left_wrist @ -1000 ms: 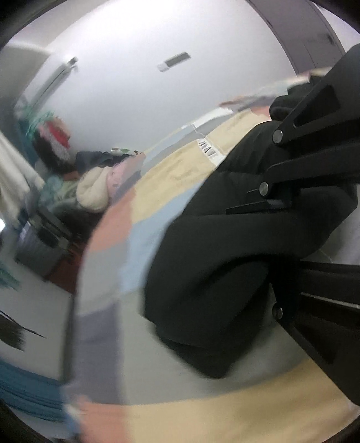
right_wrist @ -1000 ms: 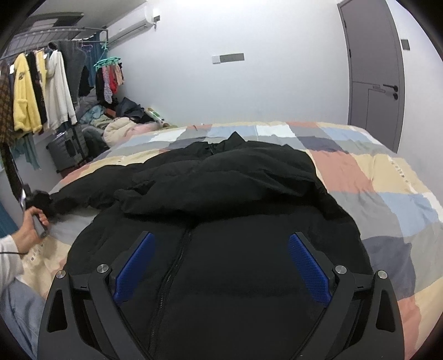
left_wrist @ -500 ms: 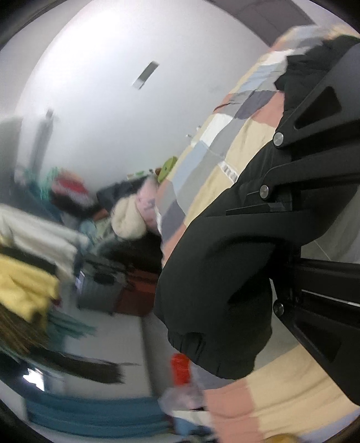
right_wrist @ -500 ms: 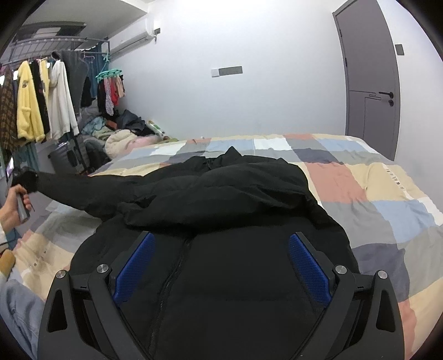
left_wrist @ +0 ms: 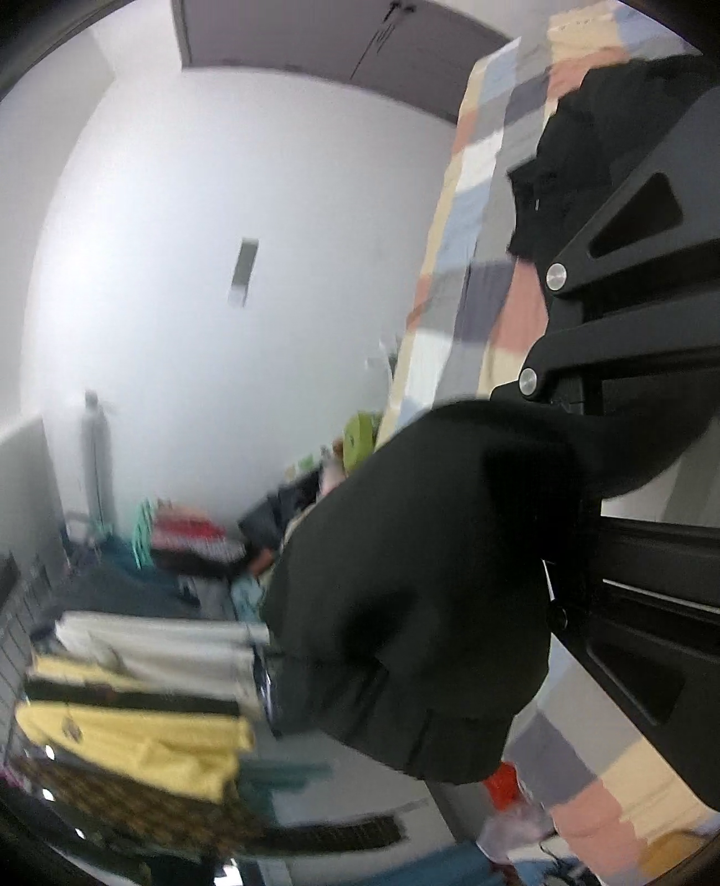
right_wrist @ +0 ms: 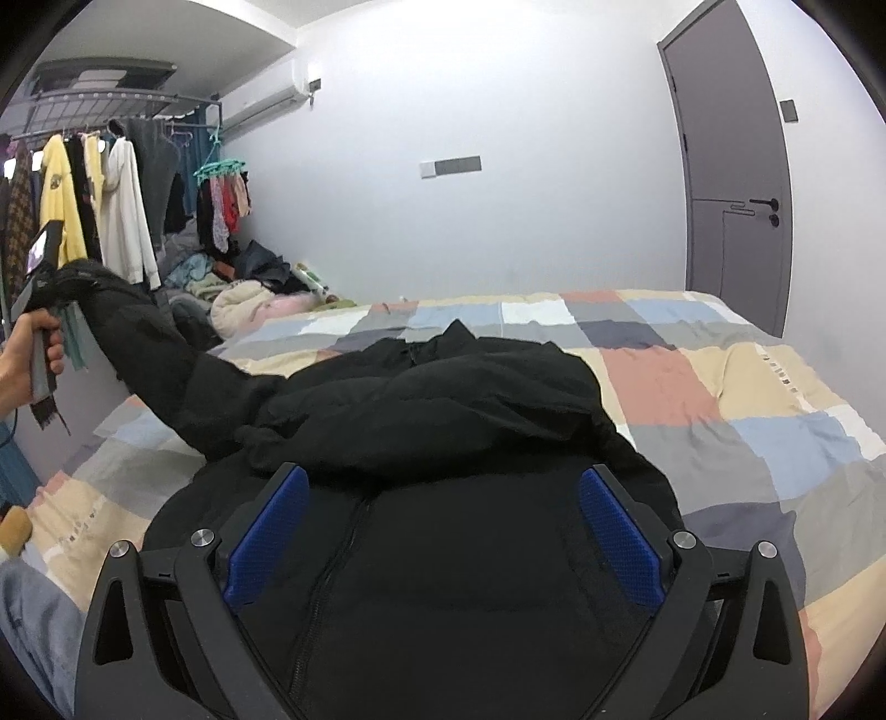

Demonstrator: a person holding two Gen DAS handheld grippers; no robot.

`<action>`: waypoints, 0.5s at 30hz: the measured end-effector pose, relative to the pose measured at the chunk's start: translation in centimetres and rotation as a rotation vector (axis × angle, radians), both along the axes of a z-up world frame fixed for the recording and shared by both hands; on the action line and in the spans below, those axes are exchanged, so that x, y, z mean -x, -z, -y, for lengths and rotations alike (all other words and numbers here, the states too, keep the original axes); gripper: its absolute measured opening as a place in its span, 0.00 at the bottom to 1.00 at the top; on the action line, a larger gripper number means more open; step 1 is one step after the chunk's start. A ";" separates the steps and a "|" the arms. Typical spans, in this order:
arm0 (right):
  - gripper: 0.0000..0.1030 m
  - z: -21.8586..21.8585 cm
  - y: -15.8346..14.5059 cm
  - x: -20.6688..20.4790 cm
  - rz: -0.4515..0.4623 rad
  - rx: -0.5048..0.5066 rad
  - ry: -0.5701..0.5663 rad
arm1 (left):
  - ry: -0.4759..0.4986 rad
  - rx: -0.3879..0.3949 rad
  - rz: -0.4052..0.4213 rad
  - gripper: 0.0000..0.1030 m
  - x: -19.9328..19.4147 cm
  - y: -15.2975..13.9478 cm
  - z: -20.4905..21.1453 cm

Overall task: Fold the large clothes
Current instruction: 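Lift the sleeve with the left tool and fold it over the jacket body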

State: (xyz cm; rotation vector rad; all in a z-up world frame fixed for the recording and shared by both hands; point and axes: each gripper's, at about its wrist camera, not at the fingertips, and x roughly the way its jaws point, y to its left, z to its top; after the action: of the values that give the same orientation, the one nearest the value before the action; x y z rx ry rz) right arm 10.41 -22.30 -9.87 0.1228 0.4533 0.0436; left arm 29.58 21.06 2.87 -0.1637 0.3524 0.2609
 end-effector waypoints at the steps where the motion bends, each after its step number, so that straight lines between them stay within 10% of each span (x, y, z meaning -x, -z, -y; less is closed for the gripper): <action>1: 0.97 0.1 -0.1 0.0 0.002 0.002 0.001 | 0.032 -0.005 0.006 0.07 -0.5 -0.1 1.9; 15: 0.97 0.9 -1.1 1.2 0.054 0.038 0.054 | 0.360 -0.105 -0.009 0.07 -4.6 2.2 23.5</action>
State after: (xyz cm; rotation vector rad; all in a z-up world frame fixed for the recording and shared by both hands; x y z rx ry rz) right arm 9.18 -23.24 -8.74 0.0960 0.3966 -0.0152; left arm 34.23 -2.49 0.64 0.0054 0.3692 -0.0755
